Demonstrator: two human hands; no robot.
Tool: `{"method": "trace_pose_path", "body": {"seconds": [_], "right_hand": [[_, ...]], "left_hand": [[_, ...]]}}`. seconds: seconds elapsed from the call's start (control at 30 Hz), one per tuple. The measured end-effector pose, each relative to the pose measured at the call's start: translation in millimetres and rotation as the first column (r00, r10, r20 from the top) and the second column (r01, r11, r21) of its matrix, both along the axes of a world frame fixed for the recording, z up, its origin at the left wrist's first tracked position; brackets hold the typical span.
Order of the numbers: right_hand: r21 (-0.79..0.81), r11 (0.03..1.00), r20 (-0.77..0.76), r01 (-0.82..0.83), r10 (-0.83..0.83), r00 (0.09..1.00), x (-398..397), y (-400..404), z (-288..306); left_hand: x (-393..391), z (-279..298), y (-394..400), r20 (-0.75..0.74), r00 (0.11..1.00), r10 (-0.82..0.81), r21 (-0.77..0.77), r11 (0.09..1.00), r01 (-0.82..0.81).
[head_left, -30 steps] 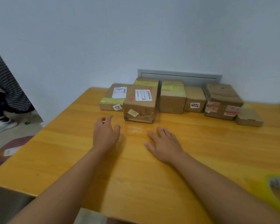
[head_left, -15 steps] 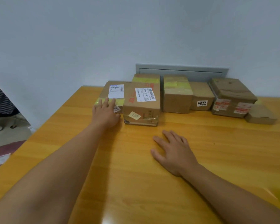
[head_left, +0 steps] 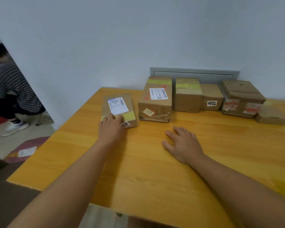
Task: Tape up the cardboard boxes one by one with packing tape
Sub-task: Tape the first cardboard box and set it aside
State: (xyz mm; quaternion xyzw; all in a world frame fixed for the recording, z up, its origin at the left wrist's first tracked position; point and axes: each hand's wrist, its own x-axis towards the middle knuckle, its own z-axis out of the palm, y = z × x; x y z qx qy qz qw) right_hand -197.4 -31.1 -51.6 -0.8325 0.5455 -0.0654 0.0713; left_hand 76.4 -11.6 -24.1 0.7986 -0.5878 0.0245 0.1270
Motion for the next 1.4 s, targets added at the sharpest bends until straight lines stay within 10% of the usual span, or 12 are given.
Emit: {"method": "trace_pose_path", "body": {"seconds": [0.47,0.83,1.2,1.4], "right_hand": [[-0.261,0.962,-0.042,-0.083,0.074,0.996,-9.9,70.9,30.7],[-0.350,0.937,0.075,0.001,0.027,0.997,-115.2,122.2,50.5],[-0.034,0.999,-0.295,0.039,-0.048,0.954,-178.5,141.2,45.8],[-0.059,0.996,-0.228,0.066,-0.078,0.970,-175.9,128.8,35.9]], "left_hand": [[-87.2,-3.1,149.9,0.011,1.000,-0.025,-0.004,1.000,0.025],[-182.6,-24.6,199.0,0.107,0.931,-0.350,-0.191,0.911,0.365],[-229.2,-29.0,160.6,0.085,0.894,-0.441,-0.222,0.866,0.448],[-230.9,-27.6,152.8,0.063,0.893,-0.446,-0.219,0.866,0.448]]}}
